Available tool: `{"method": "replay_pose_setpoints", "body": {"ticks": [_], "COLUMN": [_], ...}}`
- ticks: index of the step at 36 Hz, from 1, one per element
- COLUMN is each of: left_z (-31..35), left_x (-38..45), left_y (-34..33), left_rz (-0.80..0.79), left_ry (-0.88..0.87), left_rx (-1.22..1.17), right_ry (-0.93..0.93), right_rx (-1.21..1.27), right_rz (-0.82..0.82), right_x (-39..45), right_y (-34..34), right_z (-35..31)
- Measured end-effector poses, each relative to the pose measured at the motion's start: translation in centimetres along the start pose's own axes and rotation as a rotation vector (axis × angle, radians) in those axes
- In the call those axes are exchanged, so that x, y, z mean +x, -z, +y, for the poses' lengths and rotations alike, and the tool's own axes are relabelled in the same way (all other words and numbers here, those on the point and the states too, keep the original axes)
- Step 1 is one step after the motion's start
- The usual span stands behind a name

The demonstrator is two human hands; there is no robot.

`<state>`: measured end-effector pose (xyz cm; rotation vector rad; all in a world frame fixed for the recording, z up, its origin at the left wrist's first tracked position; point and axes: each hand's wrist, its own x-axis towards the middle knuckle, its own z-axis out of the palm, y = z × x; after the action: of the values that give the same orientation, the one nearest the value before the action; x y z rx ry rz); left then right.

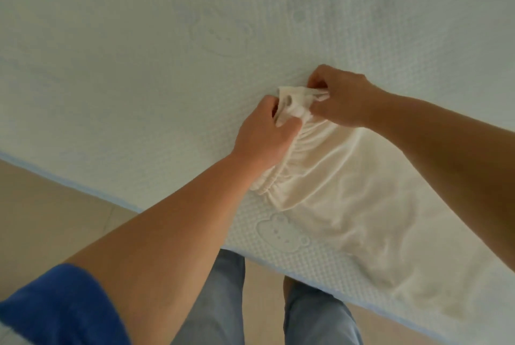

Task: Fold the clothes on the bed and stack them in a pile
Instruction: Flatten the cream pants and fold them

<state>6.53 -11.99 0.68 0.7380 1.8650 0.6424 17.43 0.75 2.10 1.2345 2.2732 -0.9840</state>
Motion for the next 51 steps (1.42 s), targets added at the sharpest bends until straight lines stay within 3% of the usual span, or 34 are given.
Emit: {"method": "replay_pose_setpoints", "body": {"ticks": [3, 6, 11, 17, 22, 25, 27, 30, 34, 40, 44, 51], "left_z": [-0.3, -0.8, -1.0, -0.8, 0.5, 1.1, 1.1, 0.4, -0.8, -2.4, -4.6, -6.0], "left_x": [0.0, 0.3, 1.2, 2.7, 0.4, -2.1, -3.8, -5.9, -8.6, -12.1, -14.8, -18.7], "left_y": [0.7, 0.7, 1.2, 1.9, 1.9, 1.1, -0.1, -1.7, -4.0, -8.3, -12.2, -18.8], "left_rz": [-0.073, -0.096, 0.092, 0.158, 0.35, 0.244, 0.067, -0.257, -0.436, -0.44, -0.398, -0.18], "left_ry": [0.038, 0.001, -0.049, -0.022, -0.183, -0.492, -0.625, -0.618, -0.652, -0.498, -0.471, -0.411], "left_rx": [-0.105, 0.023, 0.07, 0.34, 0.569, 0.618, 0.653, 0.789, 0.882, 0.903, 0.893, 0.953], "right_ry": [-0.017, -0.07, -0.107, -0.059, -0.104, -0.176, -0.253, -0.387, -0.554, -0.69, -0.652, -0.574], "right_rx": [0.108, 0.217, 0.254, -0.033, 0.085, 0.168, 0.198, 0.215, 0.2, 0.202, 0.218, 0.217], "right_rz": [-0.009, 0.038, 0.159, 0.445, 0.621, 0.613, 0.572, 0.486, 0.358, 0.292, 0.309, 0.365], "right_x": [0.4, 0.8, 1.5, 1.4, -3.9, -8.5, -12.1, -17.5, -23.7, -29.7, -32.1, -35.7], "right_y": [0.1, -0.5, -1.3, -2.2, -3.8, -5.9, -7.9, -11.0, -14.4, -18.1, -20.0, -21.3], "right_z": [-0.2, -0.5, -1.2, -1.2, -1.1, -0.3, 0.8, 2.7, 5.3, 9.9, 13.2, 18.7]}}
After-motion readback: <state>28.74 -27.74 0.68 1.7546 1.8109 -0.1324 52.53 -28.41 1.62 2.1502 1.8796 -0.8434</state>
